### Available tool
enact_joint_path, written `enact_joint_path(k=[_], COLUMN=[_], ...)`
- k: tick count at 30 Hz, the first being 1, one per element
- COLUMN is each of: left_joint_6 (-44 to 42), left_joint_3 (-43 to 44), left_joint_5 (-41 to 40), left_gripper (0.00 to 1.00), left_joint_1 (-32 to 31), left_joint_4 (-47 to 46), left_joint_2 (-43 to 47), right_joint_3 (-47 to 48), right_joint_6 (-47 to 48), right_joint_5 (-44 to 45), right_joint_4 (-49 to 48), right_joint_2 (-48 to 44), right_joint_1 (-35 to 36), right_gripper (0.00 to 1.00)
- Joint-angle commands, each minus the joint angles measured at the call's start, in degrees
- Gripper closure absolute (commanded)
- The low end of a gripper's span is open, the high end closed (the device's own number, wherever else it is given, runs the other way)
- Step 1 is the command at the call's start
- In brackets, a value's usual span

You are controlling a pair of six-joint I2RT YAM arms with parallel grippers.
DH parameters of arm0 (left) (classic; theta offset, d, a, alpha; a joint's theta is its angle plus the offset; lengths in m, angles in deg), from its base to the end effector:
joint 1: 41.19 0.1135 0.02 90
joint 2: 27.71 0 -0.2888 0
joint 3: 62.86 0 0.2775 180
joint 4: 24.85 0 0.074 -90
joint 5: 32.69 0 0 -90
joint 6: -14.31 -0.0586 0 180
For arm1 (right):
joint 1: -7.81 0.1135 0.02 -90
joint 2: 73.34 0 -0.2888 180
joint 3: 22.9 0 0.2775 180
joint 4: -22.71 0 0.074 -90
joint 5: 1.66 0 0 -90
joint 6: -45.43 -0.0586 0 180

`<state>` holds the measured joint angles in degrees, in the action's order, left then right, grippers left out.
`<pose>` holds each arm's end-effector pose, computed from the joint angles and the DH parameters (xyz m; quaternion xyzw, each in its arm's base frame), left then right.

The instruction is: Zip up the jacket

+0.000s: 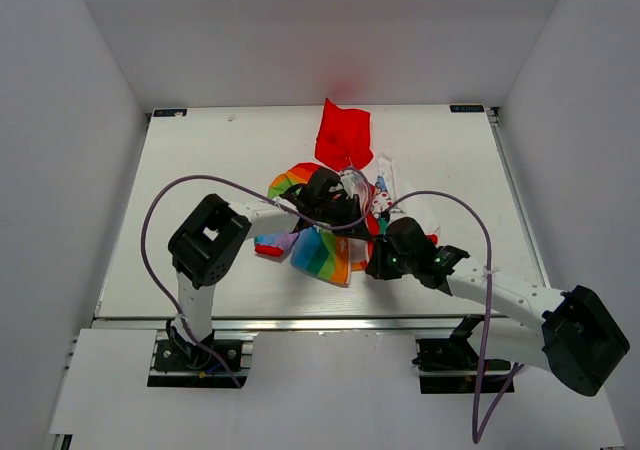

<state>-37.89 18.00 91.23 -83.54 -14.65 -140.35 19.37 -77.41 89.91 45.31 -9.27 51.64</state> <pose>0.3166 -0.3329 0.1519 0.1533 0.8683 -0.4545 0.1263 0.1786 0.1693 0.1774 -0.0830 0.9180 0.2304 0.3118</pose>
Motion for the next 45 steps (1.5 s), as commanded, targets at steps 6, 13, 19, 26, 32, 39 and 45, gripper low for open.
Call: enact_joint_path(k=[6,13,19,26,32,39,45], left_joint_6=[0.78,1.92,2.54,2.63,2.8,3.42,3.68], left_joint_3=[-2.81,-4.31,-5.27,-5.89,-6.33,-6.42,-6.77], left_joint_5=[2.83,3.88,4.85,5.11,5.2,5.2,4.33], left_gripper=[1.0,1.0,1.0,1.0,1.0,1.0,1.0], left_joint_1=[-0.19,-0.54,-0.81,-0.81,-0.98,-1.07,-1.33], left_joint_4=[-6.07,-8.35,-9.84,-10.28,-10.9,-11.6,-11.43], left_joint_2=[4.36,5.59,5.85,6.29,7.26,7.17,7.17], right_joint_3=[0.19,0.54,0.81,-0.34,0.1,-0.07,-0.69], right_joint_6=[-1.43,-1.7,-1.08,-1.7,-1.53,-1.08,-3.28], right_joint_5=[2.83,3.62,5.38,7.22,7.85,6.17,7.31], right_joint_4=[-0.62,-1.94,-1.49,-4.92,-5.54,-6.42,-7.38], right_joint_2=[-2.37,-0.98,3.07,3.87,5.8,7.9,8.87], right_joint_1=[-0.24,-0.24,-0.24,-0.33,-0.33,-0.24,-0.24], right_gripper=[0.39,0.39,0.39,0.42,0.46,0.47,0.47])
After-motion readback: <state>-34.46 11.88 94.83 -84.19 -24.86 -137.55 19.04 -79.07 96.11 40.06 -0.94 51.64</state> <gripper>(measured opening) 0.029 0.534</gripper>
